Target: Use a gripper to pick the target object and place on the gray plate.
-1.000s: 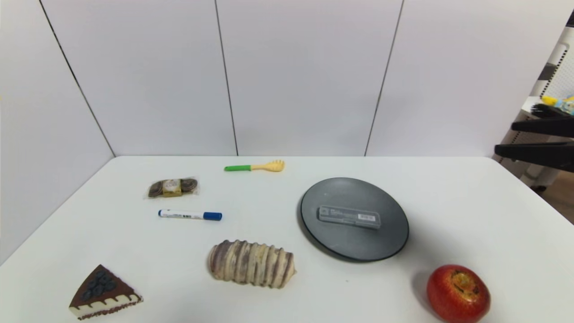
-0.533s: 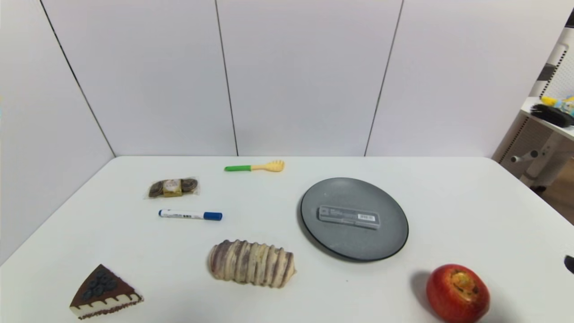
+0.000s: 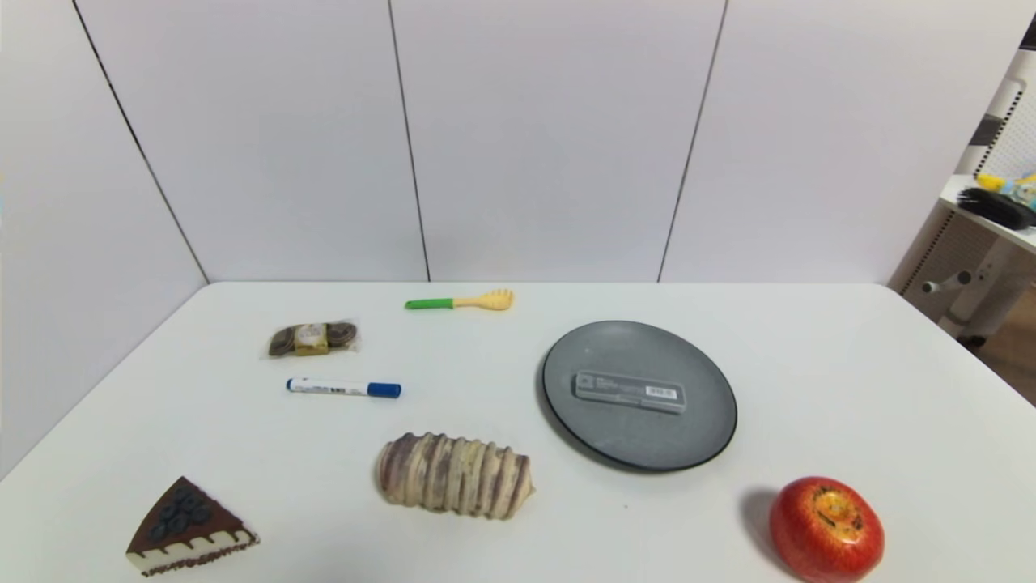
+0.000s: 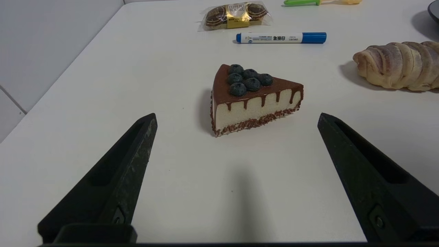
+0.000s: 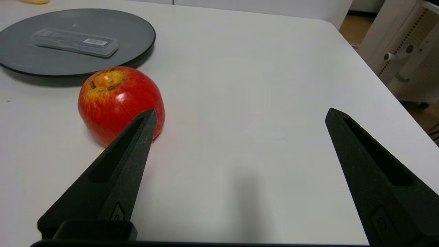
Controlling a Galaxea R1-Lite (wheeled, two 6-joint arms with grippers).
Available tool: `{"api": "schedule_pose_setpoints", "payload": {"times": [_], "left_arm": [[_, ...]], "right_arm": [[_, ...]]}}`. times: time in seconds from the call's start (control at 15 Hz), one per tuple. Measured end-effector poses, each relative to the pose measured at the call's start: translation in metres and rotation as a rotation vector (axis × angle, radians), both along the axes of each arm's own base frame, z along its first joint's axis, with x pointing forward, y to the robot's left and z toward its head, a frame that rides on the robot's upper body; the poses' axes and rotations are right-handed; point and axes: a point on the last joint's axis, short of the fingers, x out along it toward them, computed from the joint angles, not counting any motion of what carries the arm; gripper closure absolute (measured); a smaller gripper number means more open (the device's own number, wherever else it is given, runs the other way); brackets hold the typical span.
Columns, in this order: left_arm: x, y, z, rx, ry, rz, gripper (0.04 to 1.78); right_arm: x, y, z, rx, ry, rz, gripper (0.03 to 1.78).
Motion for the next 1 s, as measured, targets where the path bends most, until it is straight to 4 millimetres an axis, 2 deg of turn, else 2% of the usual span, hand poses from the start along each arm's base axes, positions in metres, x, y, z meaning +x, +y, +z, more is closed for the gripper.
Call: {"api": "schedule_pose_setpoints", "payload": {"times": [0.2, 1.0], "left_arm": [[0.0000, 0.0000, 0.0000, 0.000, 0.001, 0.000, 0.13], [0.0000, 0.0000, 0.0000, 0.000, 0.000, 0.000, 0.13]], "right_arm": [[-0.0068, 0.0011, -0.0126, 0.057, 0.025, 0.045, 0.12], [-0.0084, 0.0006, -0.0133, 0.111, -0.023, 0.024, 0.12]]}}
